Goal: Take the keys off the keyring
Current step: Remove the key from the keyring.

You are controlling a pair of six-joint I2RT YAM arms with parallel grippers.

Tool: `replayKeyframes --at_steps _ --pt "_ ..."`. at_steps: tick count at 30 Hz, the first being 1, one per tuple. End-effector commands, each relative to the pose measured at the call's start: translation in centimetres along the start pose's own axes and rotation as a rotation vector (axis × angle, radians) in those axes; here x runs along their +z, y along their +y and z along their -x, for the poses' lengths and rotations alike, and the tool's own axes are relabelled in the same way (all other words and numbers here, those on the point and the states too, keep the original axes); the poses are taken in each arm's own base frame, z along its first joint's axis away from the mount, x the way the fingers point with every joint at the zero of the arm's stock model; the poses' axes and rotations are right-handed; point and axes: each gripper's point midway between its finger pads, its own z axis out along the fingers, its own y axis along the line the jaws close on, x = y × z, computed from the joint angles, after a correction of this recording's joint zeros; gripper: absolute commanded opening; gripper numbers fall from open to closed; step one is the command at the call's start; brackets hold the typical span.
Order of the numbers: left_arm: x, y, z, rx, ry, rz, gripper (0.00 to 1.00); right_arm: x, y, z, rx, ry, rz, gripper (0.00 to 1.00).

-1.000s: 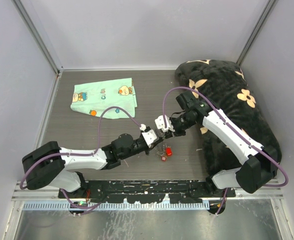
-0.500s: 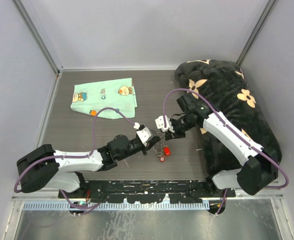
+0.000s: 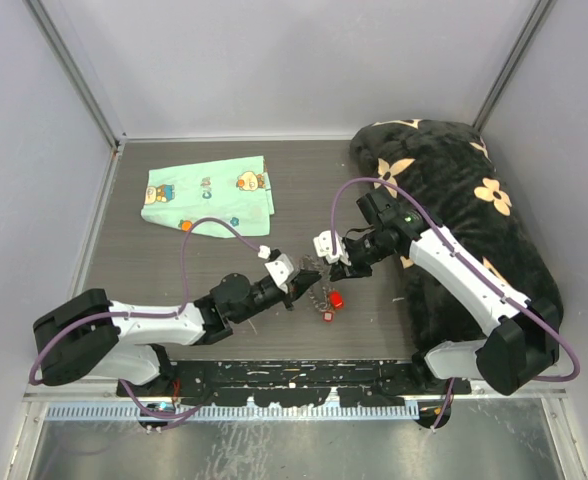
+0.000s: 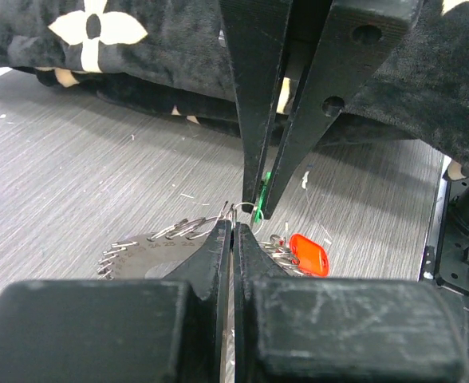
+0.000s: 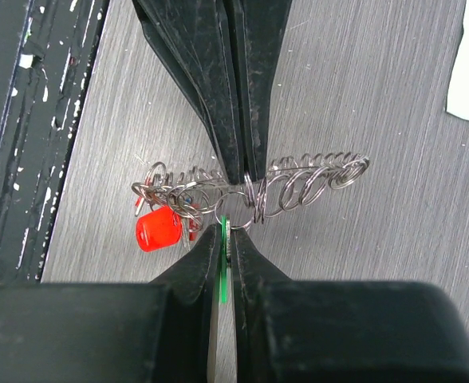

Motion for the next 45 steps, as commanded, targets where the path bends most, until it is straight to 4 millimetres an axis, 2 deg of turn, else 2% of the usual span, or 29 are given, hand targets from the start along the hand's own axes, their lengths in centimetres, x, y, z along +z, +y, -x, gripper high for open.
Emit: replayKeyframes --at_steps 1,6,10,18,24,29,34,40,45 --pt "-0.2 0.6 5.0 -0.019 -0.191 0.03 0.0 -0.1 -0.5 0.0 0.0 0.005 -0.021 0.01" --pt "-0.2 0.6 4.6 -0.012 -0.192 0.03 0.0 0.3 -0.7 -0.8 0.03 0.028 -0.011 0.01" --pt "-0.1 0.3 4.5 -0.011 -0.2 0.015 0.0 0.4 -0.4 -0.4 0.037 0.003 0.006 0.02" --pt "-0.2 0.1 4.6 -0.014 -0.23 0.002 0.0 0.4 -0.2 0.5 0.036 -0.035 0.02 0.15" --pt "-0.4 0.0 4.6 -0.015 -0.234 -0.004 0.0 0.0 -0.2 1.2 0.039 -0.068 0.017 0.32" --pt "-0.6 -0.2 4.7 -0.014 -0.235 -0.015 0.0 -0.8 -0.2 1.8 0.032 -0.103 0.003 0.37" --pt "-0.7 -0.3 4.8 -0.015 -0.233 -0.024 0.0 -1.0 0.4 2.4 0.021 -0.148 0.024 0.37" --pt "-0.6 -0.6 4.9 -0.018 -0.236 -0.038 0.0 -0.4 0.8 2.5 0.028 -0.182 0.058 0.25" --pt "-0.5 -0.9 5.1 -0.023 -0.239 -0.052 0.0 -0.2 -0.3 2.3 0.062 -0.17 0.021 0.18"
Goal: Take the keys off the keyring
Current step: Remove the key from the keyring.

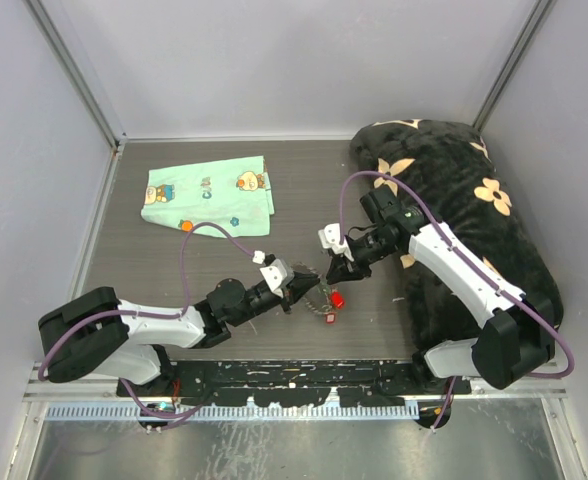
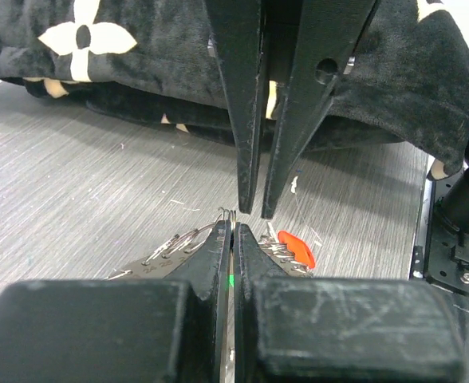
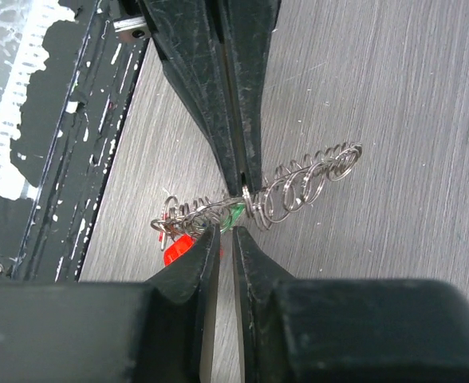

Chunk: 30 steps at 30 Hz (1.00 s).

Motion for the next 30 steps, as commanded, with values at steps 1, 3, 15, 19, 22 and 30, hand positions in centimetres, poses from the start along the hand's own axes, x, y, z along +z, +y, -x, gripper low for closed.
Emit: replayKeyframes --at_steps 1,3,15,19,22,30 --pt "0.5 -0.4 5.5 -0.013 -0.184 -0.021 0.0 -0.3 -1.0 1.4 -0.011 -0.042 -0.044 0.17" --pt "0.5 -0.4 5.6 -0.014 -0.186 -0.024 0.0 -0.2 -1.2 1.3 -0.005 -0.04 -0.051 0.17" --pt "0.5 -0.7 5.7 -0.02 -0.189 -0.039 0.0 0.4 -0.9 1.0 0.008 -0.06 -0.026 0.21" --pt "0.7 -0.8 5.7 -0.023 -0.19 -0.043 0.0 0.8 -0.6 1.1 0.007 -0.084 -0.005 0.25" --pt "0.8 -0.8 5.9 -0.026 -0.198 -0.042 0.0 1.3 -0.2 1.1 0.007 -0.092 0.019 0.25" --pt "0.6 -0.8 6.0 -0.031 -0.201 -0.041 0.0 1.3 0.1 1.7 -0.016 -0.114 0.028 0.2"
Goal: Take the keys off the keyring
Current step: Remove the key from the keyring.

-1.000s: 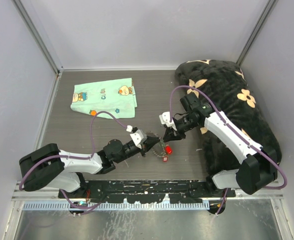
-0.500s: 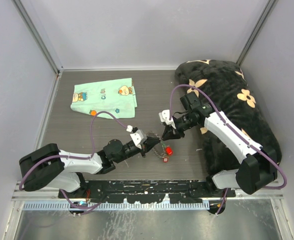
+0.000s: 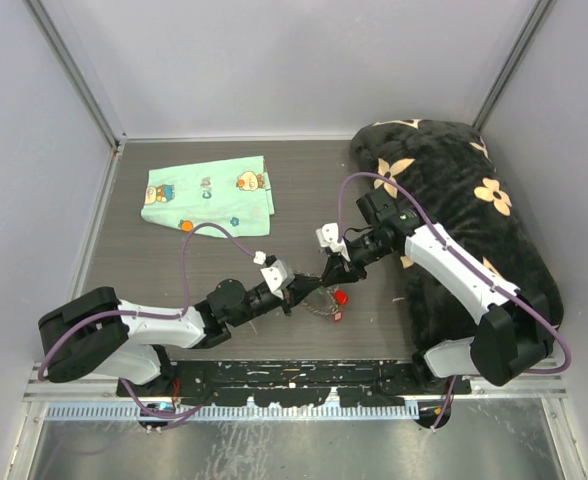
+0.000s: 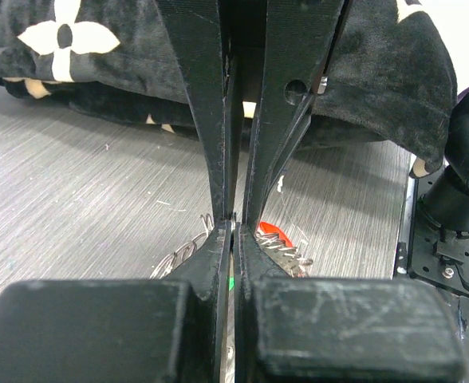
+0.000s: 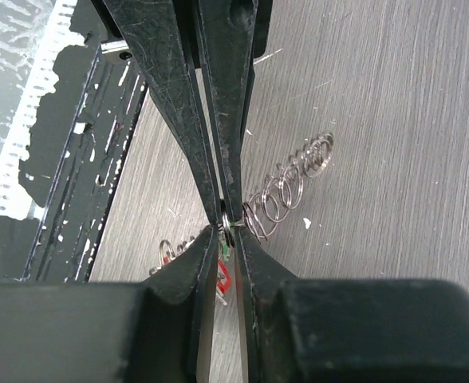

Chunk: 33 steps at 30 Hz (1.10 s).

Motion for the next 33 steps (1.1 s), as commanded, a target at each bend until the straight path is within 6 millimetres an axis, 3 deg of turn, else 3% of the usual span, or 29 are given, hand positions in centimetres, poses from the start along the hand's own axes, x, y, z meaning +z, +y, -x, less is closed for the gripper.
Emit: replayKeyframes --at_steps 1,7,13,18,24,29,33 --pt "0.6 -0.2 5.9 -0.005 -0.201 -0.009 0.0 0.1 0.4 1.6 -0.051 -0.064 0.016 0.19" --pt "0.5 0.0 5.9 -0.005 -0.198 0.002 0.0 0.0 0.7 1.9 -0.064 -0.074 0.025 0.01" --pt "-0.3 0.7 5.3 -0.012 -0.176 0.042 0.0 -0.7 0.3 1.9 -0.104 -0.036 -0.016 0.01" --pt "-1.7 1.0 5.1 0.0 -0.131 0.061 0.23 -1.3 -0.6 1.3 -0.102 0.029 -0.072 0.01" --pt "-3.2 0.4 3.9 0.06 0.002 0.021 0.37 -2.5 -1.7 0.4 -0.108 0.166 -0.145 0.01" --pt "-3.5 0.0 3.9 0.116 0.044 -0.017 0.38 -4.4 -3.4 -0.4 -0.135 0.336 -0.275 0.01" --pt "-2.8 0.1 4.7 0.168 0.001 -0.02 0.39 -5.5 -4.0 0.9 -0.186 0.367 -0.317 0.01"
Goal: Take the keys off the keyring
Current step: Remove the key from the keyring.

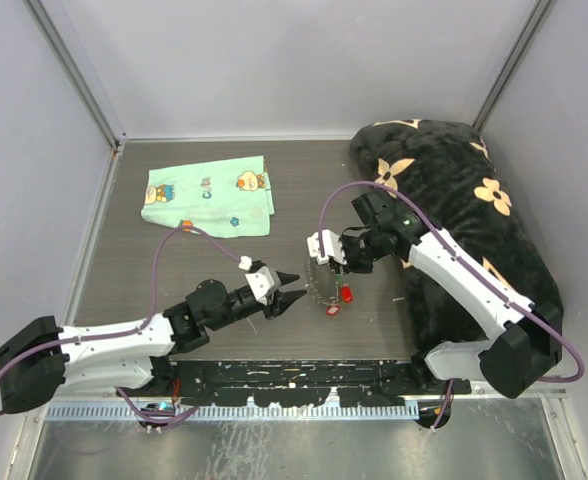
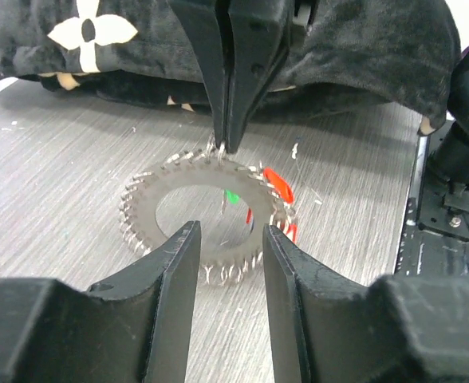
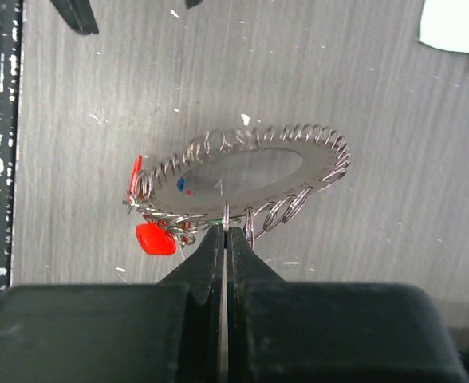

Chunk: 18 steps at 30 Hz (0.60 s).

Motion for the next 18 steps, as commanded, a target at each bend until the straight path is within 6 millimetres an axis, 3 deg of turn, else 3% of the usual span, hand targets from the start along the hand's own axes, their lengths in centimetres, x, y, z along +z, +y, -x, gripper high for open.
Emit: replayKeyframes --at_steps 1,9,18 --pt "1.3 0.3 3.2 0.096 -0.089 -0.012 0.39 -3.5 -2.8 2.5 -0.09 0.031 -0.148 0.01" --pt "4.5 1.0 4.7 0.202 -0.162 0.002 0.37 -4.4 -2.9 4.3 -0.12 0.024 -0.08 0.01" --pt "5.9 2.1 5.4 0.187 -0.267 0.033 0.31 -3.8 -2.0 5.2 -0.109 -0.027 -0.016 0.01"
